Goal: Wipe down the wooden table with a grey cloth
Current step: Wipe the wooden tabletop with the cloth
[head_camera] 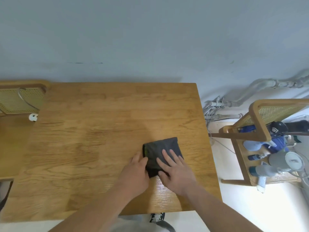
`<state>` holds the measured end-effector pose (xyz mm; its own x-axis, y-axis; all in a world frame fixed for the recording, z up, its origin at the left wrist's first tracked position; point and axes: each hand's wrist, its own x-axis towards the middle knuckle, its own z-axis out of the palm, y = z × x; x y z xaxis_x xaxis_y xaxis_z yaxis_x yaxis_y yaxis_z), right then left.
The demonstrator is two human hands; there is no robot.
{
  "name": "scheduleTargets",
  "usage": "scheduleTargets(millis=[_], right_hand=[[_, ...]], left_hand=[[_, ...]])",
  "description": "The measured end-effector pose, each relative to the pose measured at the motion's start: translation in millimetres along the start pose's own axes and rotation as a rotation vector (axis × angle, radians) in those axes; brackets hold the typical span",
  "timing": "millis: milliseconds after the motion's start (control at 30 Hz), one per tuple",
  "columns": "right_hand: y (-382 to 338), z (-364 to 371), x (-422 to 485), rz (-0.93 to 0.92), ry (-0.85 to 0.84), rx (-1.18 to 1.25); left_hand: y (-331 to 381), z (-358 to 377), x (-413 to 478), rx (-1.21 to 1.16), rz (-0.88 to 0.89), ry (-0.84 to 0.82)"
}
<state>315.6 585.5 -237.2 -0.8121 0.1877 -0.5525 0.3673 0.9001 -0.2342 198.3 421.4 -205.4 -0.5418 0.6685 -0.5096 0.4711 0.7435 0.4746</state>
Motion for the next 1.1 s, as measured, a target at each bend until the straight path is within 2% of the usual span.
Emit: scheduleTargets(millis=[67,167,233,333,467,500,567,633,700,733,800,900,967,1033,1100], right_hand=[[23,-10,-1,0.118,0.006,0.014],[40,-25,10,0.438,0.076,0.173],[33,-27,23,0.544,0.120,0.274],[15,-21,26,0.468,0.128,0.297],[21,-4,-4,0.084,0.061,0.162],[31,-4,-10,-0.009,0.032,0.205],[59,-18,-17,-0.120,0.015,0.440],[92,-39,-19,-0.082,0.133,0.615],[122,-58,-12,0.056,0.344,0.552],[136,-65,-5,0.146,0.390,0.542],[158,-79,12,0.324,0.346,0.594],[171,-86,34,0.450,0.166,0.660],[174,-85,43,0.482,0.142,0.577],[177,-82,47,0.512,0.152,0.485],[185,-81,51,0.538,0.139,0.480]], left_hand=[[-4,-9,12,0.009,-0.012,-0.035],[-4,-20,30,0.062,-0.016,-0.079],[2,-24,37,0.061,0.004,-0.080],[19,-26,42,0.056,0.057,-0.064],[54,-16,53,0.159,0.149,-0.024],[60,-9,57,0.203,0.169,-0.036],[71,4,62,0.258,0.199,-0.082],[83,19,64,0.290,0.187,-0.147],[96,37,64,0.350,0.123,-0.171],[100,45,66,0.387,0.099,-0.160],[97,50,72,0.465,0.118,-0.155],[73,32,96,0.576,0.212,-0.160],[68,12,120,0.534,0.105,-0.138],[78,4,139,0.392,-0.066,-0.074],[97,11,146,0.305,-0.166,0.002]])
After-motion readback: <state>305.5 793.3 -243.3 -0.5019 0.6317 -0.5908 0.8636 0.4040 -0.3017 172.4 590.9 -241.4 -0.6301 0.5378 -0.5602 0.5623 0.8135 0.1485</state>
